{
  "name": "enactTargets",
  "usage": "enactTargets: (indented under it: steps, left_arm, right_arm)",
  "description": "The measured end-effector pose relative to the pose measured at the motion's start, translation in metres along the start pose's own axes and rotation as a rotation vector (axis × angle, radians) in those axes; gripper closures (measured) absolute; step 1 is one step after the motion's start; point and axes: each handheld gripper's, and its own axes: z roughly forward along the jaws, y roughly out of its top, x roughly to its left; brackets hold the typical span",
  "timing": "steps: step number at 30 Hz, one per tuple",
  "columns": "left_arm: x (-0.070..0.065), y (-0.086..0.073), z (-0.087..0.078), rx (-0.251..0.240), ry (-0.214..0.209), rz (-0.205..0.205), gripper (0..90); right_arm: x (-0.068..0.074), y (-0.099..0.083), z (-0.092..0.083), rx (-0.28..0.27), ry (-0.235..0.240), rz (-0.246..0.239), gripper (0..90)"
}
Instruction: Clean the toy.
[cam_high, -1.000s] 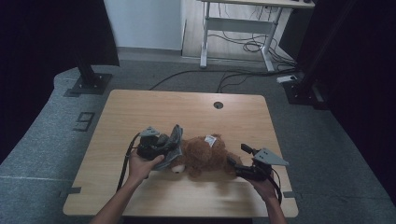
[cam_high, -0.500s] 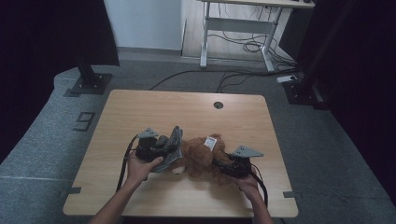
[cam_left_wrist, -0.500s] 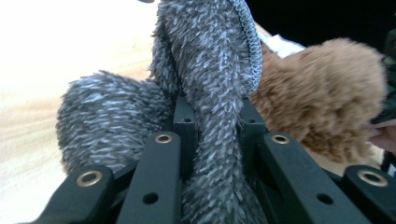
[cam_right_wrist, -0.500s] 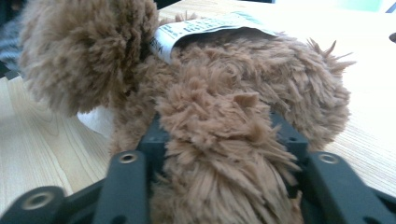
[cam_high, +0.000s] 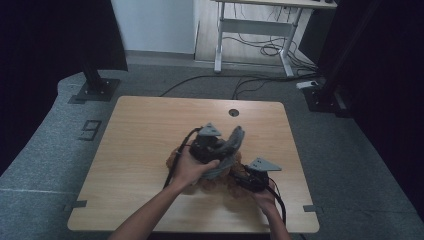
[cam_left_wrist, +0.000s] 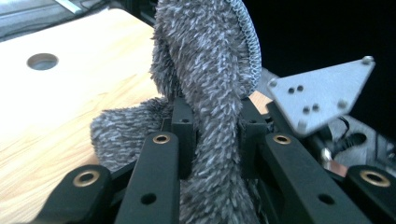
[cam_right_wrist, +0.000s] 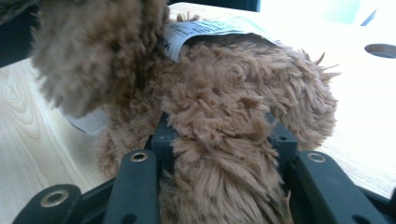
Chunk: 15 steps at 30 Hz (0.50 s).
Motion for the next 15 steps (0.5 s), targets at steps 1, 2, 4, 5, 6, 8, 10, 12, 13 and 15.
enactTargets:
  steps: [1,2,4,5,6,8,10,12,13,15]
  left_arm:
    - [-0.002,0.000,0.007,0.017,-0.003,0.000,73.9]
    - [-0.002,-0.002,0.018,0.047,0.000,0.000,73.6]
    - [0.000,-0.009,0.033,0.091,0.002,-0.017,73.7]
    - [0.002,-0.013,0.039,0.111,0.004,-0.028,73.7]
    - [0.006,-0.018,0.042,0.128,0.008,-0.033,73.8]
    - [0.011,-0.026,0.042,0.139,0.001,-0.046,74.2]
    - [0.014,-0.032,0.036,0.130,0.002,-0.047,74.7]
    - [0.015,-0.036,0.028,0.134,0.020,-0.022,74.9]
    - [0.016,-0.038,0.024,0.136,0.034,-0.011,74.9]
    - [0.020,-0.043,0.015,0.135,0.050,-0.009,74.9]
  right_arm:
    - [0.001,0.000,0.000,-0.002,-0.005,-0.005,58.5]
    - [0.001,0.000,0.000,0.000,-0.007,-0.012,58.6]
    - [0.002,0.000,0.000,-0.002,-0.014,-0.016,58.6]
    - [0.002,-0.001,0.000,0.000,-0.014,-0.014,58.7]
    - [0.002,-0.001,-0.001,-0.001,-0.016,-0.021,59.0]
    - [0.002,-0.001,-0.001,0.002,-0.021,-0.027,59.6]
    - [0.002,-0.002,-0.001,-0.003,-0.020,-0.027,59.8]
    - [0.001,-0.002,-0.001,-0.005,-0.012,-0.025,59.9]
    - [0.000,-0.002,-0.001,-0.003,-0.007,-0.027,60.0]
    - [-0.001,-0.003,-0.002,-0.006,0.000,-0.023,60.2]
